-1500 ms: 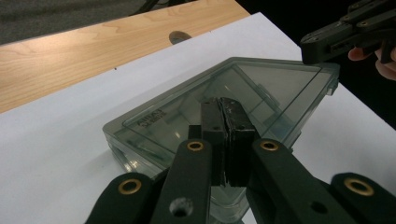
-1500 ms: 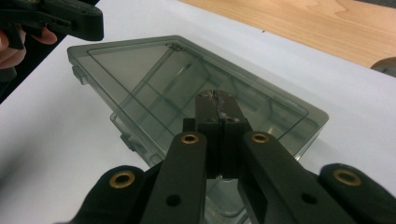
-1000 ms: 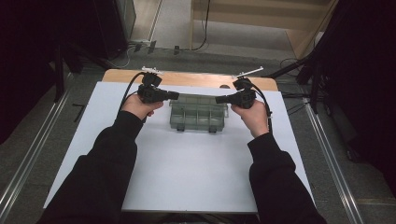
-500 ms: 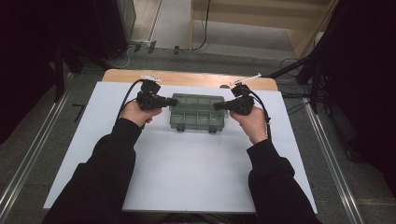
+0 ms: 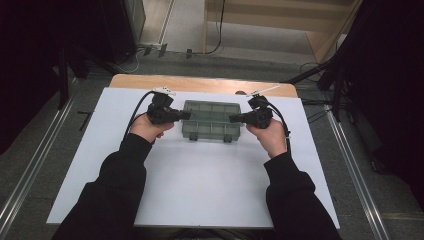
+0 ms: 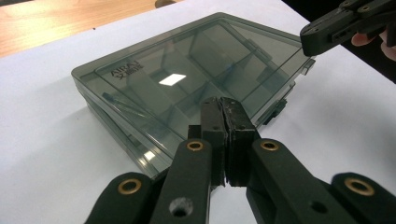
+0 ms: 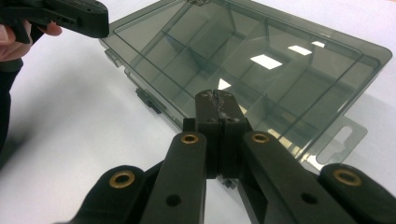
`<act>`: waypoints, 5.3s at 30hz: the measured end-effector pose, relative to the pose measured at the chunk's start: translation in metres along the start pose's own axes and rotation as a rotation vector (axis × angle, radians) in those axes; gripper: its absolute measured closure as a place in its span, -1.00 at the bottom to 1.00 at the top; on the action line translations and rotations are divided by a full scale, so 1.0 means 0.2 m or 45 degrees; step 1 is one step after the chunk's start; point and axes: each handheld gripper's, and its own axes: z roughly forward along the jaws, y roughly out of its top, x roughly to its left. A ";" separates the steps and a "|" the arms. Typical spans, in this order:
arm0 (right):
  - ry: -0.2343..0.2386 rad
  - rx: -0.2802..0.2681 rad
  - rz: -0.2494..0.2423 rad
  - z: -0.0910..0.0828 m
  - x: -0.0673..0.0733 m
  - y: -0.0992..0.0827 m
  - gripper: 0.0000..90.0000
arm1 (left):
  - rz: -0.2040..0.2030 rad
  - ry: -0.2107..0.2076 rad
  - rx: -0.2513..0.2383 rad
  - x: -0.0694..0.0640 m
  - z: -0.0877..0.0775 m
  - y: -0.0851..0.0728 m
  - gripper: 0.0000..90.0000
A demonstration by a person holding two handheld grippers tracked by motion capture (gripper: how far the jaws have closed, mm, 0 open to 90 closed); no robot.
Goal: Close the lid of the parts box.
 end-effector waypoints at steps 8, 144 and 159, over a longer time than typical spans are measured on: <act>-0.006 -0.004 0.023 -0.02 -0.02 -0.04 1.00 | 0.024 -0.006 0.026 -0.01 0.05 -0.03 0.97; 0.089 -0.026 -0.195 0.02 0.27 -0.56 -0.50 | 0.142 -0.062 0.014 -0.24 -0.19 -0.62 -0.27; 0.070 -0.030 -0.178 -0.07 0.24 -0.69 -0.50 | 0.106 -0.082 0.029 -0.22 -0.27 -0.71 -0.27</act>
